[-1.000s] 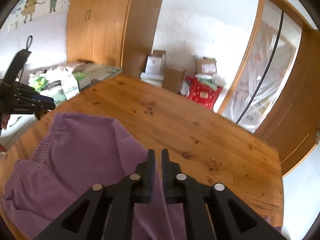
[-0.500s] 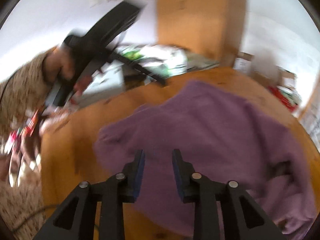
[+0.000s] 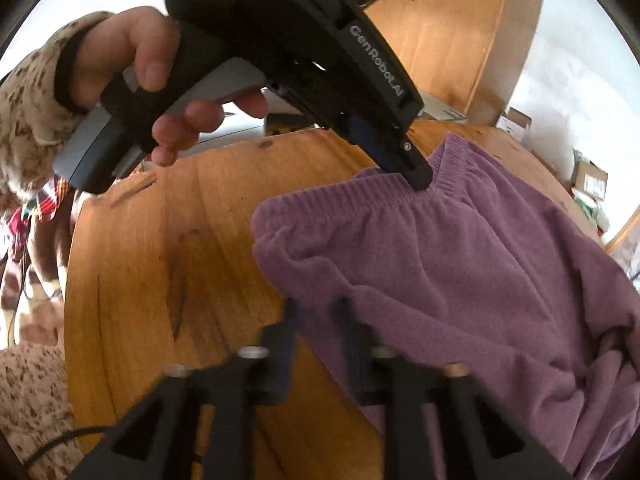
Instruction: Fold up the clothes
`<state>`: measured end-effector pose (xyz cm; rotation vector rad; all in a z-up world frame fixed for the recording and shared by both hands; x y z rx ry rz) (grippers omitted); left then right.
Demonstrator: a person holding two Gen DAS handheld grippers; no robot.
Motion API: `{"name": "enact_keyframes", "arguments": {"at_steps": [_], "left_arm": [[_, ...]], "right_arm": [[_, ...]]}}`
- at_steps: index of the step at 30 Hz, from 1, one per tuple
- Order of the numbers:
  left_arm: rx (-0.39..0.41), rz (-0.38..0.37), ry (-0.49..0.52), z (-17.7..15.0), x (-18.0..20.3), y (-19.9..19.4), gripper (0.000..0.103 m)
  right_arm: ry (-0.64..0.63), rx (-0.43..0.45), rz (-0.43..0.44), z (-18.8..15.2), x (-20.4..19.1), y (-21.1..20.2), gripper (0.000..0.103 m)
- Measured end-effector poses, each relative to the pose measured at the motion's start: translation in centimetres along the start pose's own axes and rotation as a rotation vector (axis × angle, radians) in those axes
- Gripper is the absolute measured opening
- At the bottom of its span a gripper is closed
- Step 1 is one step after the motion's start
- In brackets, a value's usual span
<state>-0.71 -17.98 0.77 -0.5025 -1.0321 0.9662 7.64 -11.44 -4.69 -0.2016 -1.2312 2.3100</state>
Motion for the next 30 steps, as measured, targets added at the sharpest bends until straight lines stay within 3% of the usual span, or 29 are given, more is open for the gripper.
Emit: {"name": "enact_keyframes", "arguments": {"at_steps": [5, 16, 18, 22, 25, 27, 30], "left_arm": [[-0.025, 0.0, -0.019, -0.6, -0.2, 0.0, 0.018], [-0.045, -0.008, -0.117, -1.5, -1.4, 0.6, 0.016], [-0.021, 0.024, -0.07, -1.6, -1.1, 0.3, 0.01], [0.016, 0.066, -0.052, -1.5, -1.5, -0.7, 0.009], [0.033, 0.117, -0.056, -1.4, -2.2, -1.3, 0.009], [0.042, 0.136, -0.059, -1.5, -2.3, -1.6, 0.008], [0.061, 0.153, -0.055, -1.7, -2.0, -2.2, 0.008]], "right_arm": [[0.031, 0.057, 0.071, 0.2, -1.3, -2.0, 0.001], [0.051, 0.063, 0.087, 0.5, -3.0, -1.8, 0.001], [0.063, 0.072, 0.091, 0.7, -3.0, -1.9, 0.001], [0.071, 0.108, 0.116, 1.6, -3.3, -2.4, 0.001], [0.065, 0.126, 0.201, 2.3, -4.3, -2.3, 0.0], [0.04, 0.13, 0.146, 2.5, -4.9, -2.3, 0.001], [0.076, 0.131, 0.128, 1.9, -3.5, -3.0, 0.001]]}}
Point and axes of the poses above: each gripper's, at about its wrist camera, not at the fingertips, and y roughly the way its jaws point, x to its right, z to its top, the point moved 3 cm from there along y, roughly the way its jaws point
